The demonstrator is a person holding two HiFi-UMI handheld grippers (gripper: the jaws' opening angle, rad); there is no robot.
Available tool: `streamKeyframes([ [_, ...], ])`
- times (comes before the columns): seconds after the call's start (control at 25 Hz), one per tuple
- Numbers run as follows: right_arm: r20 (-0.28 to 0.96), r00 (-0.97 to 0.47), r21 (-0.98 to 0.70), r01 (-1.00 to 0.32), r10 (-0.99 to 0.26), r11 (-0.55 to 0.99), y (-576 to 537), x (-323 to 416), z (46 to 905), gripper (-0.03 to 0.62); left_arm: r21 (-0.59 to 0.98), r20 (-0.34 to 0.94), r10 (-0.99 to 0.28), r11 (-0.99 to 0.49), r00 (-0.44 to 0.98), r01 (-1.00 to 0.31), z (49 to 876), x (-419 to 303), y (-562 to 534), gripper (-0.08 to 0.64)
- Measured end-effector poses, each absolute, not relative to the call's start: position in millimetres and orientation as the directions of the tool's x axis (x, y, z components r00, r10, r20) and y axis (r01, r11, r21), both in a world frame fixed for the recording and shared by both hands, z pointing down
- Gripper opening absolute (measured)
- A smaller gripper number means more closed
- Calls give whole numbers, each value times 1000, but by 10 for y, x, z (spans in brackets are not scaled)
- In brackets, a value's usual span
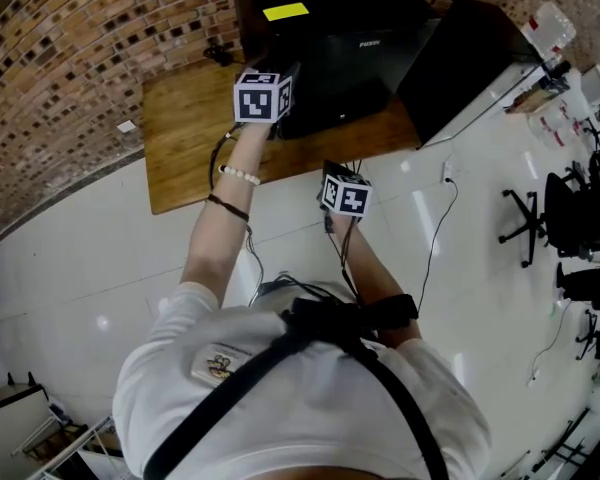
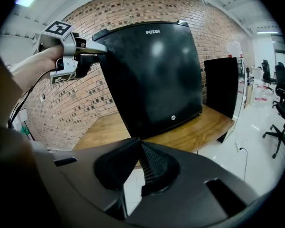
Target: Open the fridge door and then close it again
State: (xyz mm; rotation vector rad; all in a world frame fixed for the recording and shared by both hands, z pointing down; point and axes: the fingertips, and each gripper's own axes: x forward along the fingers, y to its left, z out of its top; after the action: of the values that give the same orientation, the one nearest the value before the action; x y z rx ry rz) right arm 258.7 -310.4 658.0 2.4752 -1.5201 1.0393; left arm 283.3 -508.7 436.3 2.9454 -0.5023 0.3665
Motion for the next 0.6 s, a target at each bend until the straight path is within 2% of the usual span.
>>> streamKeyframes([
  [0.28,571,257,-278,-834,-780,-478,-2987,2443,6569,15,95,277,-331,-925,902,-368,4361,2814,-5025,224],
  [0.6,553,266,-298,-822,-790,-486,-2775,2467,6533,15,64,268,-333,-930,904,-361,4346,2650,-4465,199],
])
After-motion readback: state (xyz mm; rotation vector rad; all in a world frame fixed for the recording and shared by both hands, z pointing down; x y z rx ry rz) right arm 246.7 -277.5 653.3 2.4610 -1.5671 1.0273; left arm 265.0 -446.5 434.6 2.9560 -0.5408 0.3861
